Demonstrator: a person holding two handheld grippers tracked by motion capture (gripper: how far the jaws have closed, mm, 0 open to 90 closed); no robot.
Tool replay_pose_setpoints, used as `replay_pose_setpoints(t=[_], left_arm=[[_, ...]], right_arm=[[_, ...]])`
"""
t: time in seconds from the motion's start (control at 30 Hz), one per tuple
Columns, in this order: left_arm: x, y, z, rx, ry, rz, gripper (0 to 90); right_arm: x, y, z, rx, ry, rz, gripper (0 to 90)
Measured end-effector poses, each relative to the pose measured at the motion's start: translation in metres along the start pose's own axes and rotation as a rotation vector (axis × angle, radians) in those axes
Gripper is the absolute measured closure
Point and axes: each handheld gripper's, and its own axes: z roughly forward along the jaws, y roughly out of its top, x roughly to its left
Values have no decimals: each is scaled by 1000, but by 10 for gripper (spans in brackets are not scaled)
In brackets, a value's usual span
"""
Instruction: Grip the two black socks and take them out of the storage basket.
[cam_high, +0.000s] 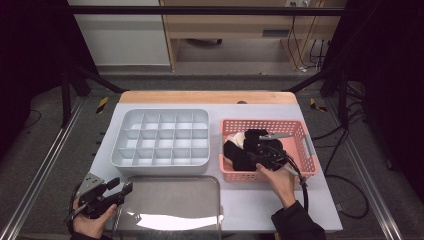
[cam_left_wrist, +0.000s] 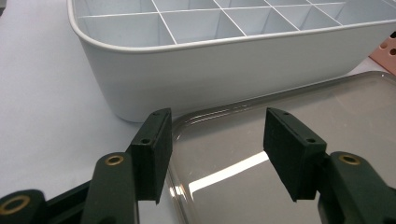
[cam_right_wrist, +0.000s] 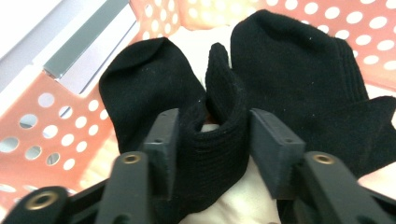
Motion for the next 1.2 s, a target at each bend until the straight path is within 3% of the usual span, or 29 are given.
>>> replay_pose_setpoints(t=[0.13, 0.3, 0.5, 0.63, 1.2], left_arm=[[1, 0, 0, 5, 1, -3, 429], [2, 0, 1, 8, 1, -6, 430], [2, 0, 1, 13, 1, -8, 431], [3, 0, 3, 18, -2, -9, 431], [4, 0, 1, 7, -2, -17, 413]], right_arm=[[1, 0, -1, 23, -3, 12, 710], [2, 1, -5, 20, 8, 6, 803], [1, 4, -18, -45, 36, 24, 826], [-3, 9, -32, -118, 84, 58, 828], [0, 37, -71, -247, 102, 47, 829]])
